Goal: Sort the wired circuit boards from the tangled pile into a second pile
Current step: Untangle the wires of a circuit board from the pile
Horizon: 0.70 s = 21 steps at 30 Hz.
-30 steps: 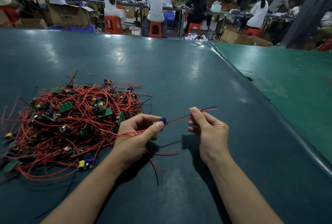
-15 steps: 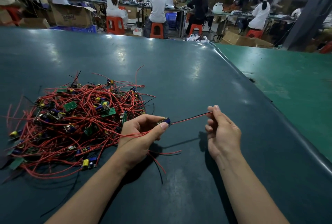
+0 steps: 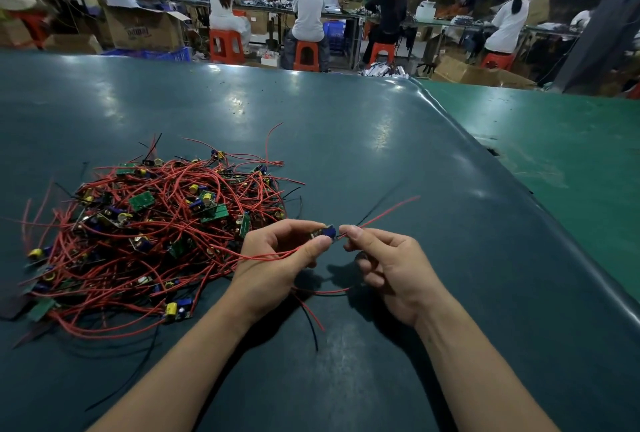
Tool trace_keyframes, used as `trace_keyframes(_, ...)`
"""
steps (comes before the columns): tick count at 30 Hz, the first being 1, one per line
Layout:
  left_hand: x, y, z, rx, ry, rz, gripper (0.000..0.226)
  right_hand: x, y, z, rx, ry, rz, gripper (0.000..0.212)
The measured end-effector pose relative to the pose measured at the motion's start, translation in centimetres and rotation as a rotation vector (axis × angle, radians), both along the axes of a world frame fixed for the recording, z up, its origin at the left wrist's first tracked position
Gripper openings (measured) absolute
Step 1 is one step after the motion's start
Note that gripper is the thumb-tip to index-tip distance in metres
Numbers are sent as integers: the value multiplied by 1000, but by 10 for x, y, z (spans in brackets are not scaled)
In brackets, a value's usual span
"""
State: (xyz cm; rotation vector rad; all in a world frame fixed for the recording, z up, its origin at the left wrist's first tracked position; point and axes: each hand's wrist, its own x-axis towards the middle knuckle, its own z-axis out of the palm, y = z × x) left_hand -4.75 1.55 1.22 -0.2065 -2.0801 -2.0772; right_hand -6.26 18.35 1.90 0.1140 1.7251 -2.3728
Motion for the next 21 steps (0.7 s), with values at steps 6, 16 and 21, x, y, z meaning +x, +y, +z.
trace_keyframes(6,0,0,0,-54,-13,-50,13,-2,2,-3,42,52,31,14)
trace_keyframes(16,4,0,3,15,-33,-46,11,-20,27,1,-188,31,-482,3)
trace_keyframes(21,3,-9,3,206,-52,-35,11,-26,57,4,-322,17,-741,9)
